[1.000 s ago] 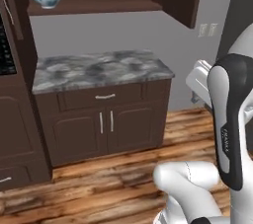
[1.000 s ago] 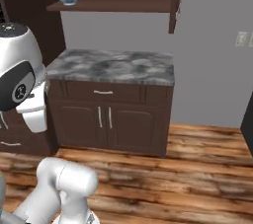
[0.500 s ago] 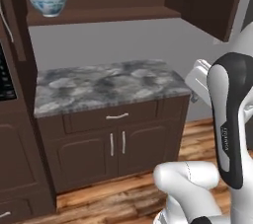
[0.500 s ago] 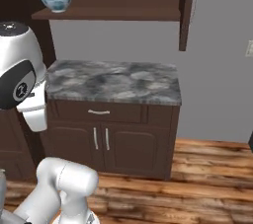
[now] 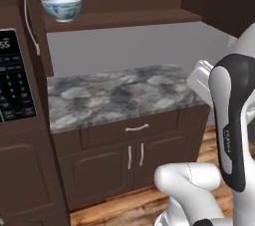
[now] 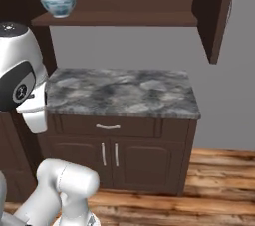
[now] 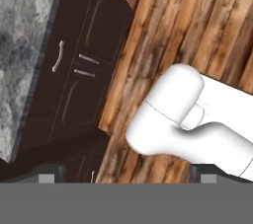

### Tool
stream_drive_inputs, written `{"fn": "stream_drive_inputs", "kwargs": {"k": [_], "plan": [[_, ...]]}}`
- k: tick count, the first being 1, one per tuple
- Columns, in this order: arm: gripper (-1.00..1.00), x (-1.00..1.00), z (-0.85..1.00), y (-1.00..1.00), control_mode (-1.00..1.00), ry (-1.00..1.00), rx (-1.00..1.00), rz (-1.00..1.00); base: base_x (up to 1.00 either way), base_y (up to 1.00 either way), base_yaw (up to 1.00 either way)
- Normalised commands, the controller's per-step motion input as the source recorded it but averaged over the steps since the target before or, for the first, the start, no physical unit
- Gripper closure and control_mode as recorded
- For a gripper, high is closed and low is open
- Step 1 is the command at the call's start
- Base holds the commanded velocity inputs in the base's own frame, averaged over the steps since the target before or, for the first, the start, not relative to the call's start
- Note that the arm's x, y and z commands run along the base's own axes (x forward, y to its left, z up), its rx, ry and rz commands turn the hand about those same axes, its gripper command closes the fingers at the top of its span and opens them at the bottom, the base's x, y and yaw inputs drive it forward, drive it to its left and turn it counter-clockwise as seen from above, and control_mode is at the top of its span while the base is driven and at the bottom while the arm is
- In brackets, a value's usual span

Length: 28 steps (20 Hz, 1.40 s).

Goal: Pick up the bowls from the cabinet and place each bowl in front of a stool on the dining counter.

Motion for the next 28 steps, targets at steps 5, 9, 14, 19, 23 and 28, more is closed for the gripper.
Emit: {"fn": "stream_drive_inputs", "kwargs": {"k": [5, 9, 14, 19, 23, 28], "plan": [[-1.00, 0.00, 0.00, 0.00, 1.00, 0.00, 0.00, 0.00, 0.62, 0.49, 0.00], [-1.00, 0.00, 0.00, 0.00, 1.00, 0.00, 0.00, 0.00, 0.78, 0.16, 0.03], [-1.00, 0.00, 0.00, 0.00, 1.00, 0.00, 0.00, 0.00, 0.75, 0.02, 0.07], [-1.00, 0.00, 0.00, 0.00, 1.00, 0.00, 0.00, 0.00, 0.49, 0.16, 0.14], [-1.00, 0.00, 0.00, 0.00, 1.00, 0.00, 0.00, 0.00, 0.28, 0.32, 0.10], [-1.00, 0.00, 0.00, 0.00, 1.00, 0.00, 0.00, 0.00, 0.47, 0.26, 0.12]]}}
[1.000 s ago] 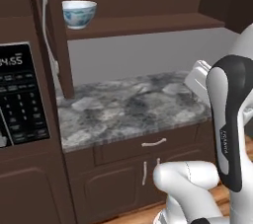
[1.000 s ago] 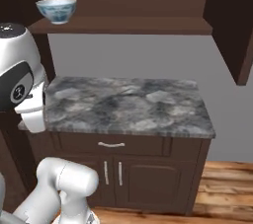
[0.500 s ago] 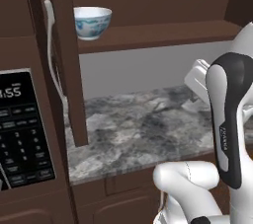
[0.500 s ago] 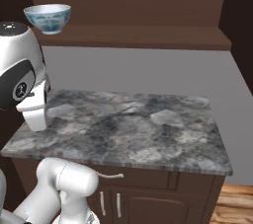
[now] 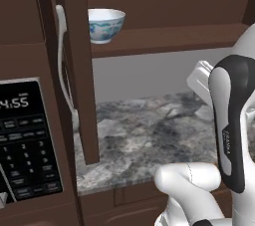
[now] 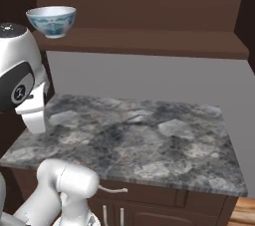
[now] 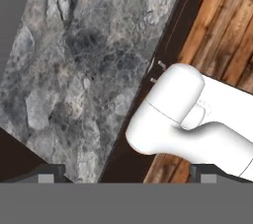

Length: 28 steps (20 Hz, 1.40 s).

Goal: Pick up the bowls from the cabinet and place each bowl in front of a stool on the dining counter.

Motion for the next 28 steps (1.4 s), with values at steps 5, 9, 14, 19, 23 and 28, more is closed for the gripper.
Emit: {"fn": "stream_drive_inputs", "kwargs": {"k": [5, 9, 14, 19, 23, 28], "plan": [[-1.00, 0.00, 0.00, 0.00, 1.00, 0.00, 0.00, 0.00, 0.46, 0.03, 0.06], [-1.00, 0.09, 0.11, 0.03, -1.00, -0.15, 0.05, 0.02, 0.06, 0.00, 0.00], [-1.00, 0.00, 0.59, 0.02, -1.00, -0.33, 0.07, 0.02, 0.00, 0.00, 0.00], [-1.00, 0.00, 0.69, 0.07, -1.00, -0.20, 0.06, 0.00, 0.00, 0.00, 0.00], [-1.00, 0.00, 0.36, 0.24, -1.00, -0.19, 0.03, 0.00, 0.00, 0.00, 0.00], [-1.00, 0.02, 0.16, 0.18, -1.00, -0.19, 0.05, 0.00, 0.00, 0.00, 0.00]]}}
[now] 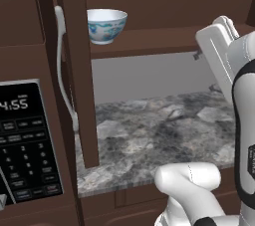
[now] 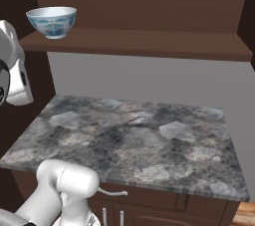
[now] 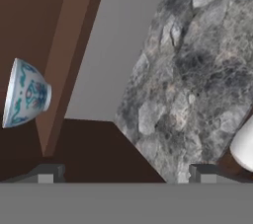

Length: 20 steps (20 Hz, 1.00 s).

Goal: Pick up the bowls from the cabinet and place each bowl in front of a stool on the dining counter.

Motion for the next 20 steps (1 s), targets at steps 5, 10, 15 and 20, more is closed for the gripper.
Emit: {"fn": "stream_drive_inputs", "kwargs": {"k": [5, 10, 15, 20], "plan": [[-1.00, 0.24, 0.00, 0.04, -1.00, -0.07, 0.07, 0.00, 0.00, 0.00, 0.00], [-1.00, 0.37, 0.30, 0.00, -1.00, -0.02, 0.09, 0.03, 0.00, 0.00, 0.00], [-1.00, 0.38, 0.17, 0.11, -1.00, 0.00, 0.03, 0.08, 0.00, 0.00, 0.00], [-1.00, 0.20, 0.07, 0.21, -1.00, 0.00, 0.00, 0.13, 0.00, 0.00, 0.00]]}}
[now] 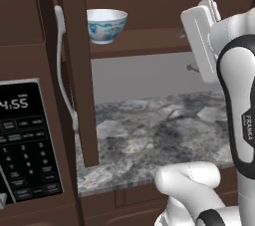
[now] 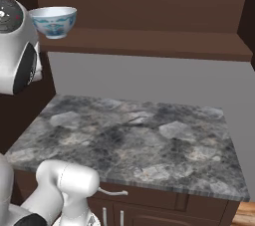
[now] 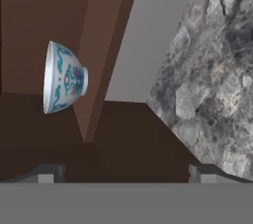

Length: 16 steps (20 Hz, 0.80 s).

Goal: Pick up the bowls from the cabinet and place each bowl in front of a stool on the dining counter.

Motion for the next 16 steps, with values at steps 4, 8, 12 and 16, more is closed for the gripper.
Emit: {"fn": "stream_drive_inputs", "kwargs": {"k": [4, 8, 12, 16], "plan": [[-1.00, 0.31, 0.02, 0.08, -1.00, 0.03, 0.01, 0.14, 0.00, 0.00, 0.00], [-1.00, 0.47, 0.03, 0.00, -1.00, 0.01, 0.01, 0.07, 0.00, 0.00, 0.00], [-1.00, 0.31, 0.03, 0.07, -1.00, 0.00, 0.00, 0.04, 0.00, 0.00, 0.00], [-1.00, 0.32, 0.06, 0.18, -1.00, 0.00, 0.00, 0.03, 0.00, 0.00, 0.00]]}}
